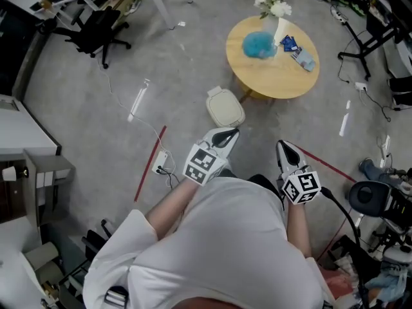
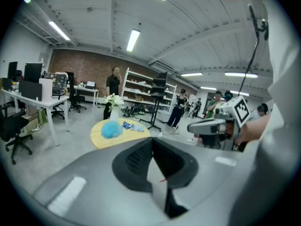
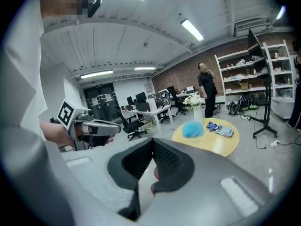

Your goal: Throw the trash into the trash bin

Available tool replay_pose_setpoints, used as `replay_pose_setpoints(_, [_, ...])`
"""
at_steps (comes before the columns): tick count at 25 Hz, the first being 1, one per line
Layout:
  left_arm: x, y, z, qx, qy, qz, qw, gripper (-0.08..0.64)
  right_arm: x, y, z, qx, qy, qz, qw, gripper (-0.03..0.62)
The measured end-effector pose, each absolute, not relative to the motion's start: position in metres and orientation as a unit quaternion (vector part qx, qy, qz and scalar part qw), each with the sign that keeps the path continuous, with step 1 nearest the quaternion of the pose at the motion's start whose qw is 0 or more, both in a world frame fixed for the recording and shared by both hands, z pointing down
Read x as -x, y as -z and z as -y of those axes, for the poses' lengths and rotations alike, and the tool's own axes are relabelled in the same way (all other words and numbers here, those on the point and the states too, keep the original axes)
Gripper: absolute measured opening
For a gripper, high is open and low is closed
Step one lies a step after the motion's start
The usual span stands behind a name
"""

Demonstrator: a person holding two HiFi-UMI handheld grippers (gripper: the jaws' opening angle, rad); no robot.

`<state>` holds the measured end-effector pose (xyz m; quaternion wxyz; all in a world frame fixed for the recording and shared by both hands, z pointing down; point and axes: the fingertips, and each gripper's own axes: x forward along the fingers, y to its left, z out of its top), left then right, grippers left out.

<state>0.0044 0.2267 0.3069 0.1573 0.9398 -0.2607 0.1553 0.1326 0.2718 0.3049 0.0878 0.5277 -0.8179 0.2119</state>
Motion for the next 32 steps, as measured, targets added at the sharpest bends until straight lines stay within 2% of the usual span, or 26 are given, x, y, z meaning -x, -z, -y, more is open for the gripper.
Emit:
replay_pose_setpoints(18, [-0.031, -0.32, -0.214, -0.936, -0.157, 0.263, 0.175, 0.005, -0.158, -0.312, -0.262, -0.525, -0.223, 0.814, 0.107, 0.0])
replay_pose_setpoints(27, [-0.066, -0.33, -0.192, -0.919, -0.167, 0.298, 0.195, 0.005, -0.199, -0.317, -0.226, -0.498, -0.234, 0.829, 0.101, 0.0])
replay_pose_setpoints(32, [-0.081, -0.344, -0.173, -0.903, -0.179, 0.334, 0.202, 0.006, -0.222, -0.335, -0.206, -0.466, -0.242, 0.842, 0.122, 0.0])
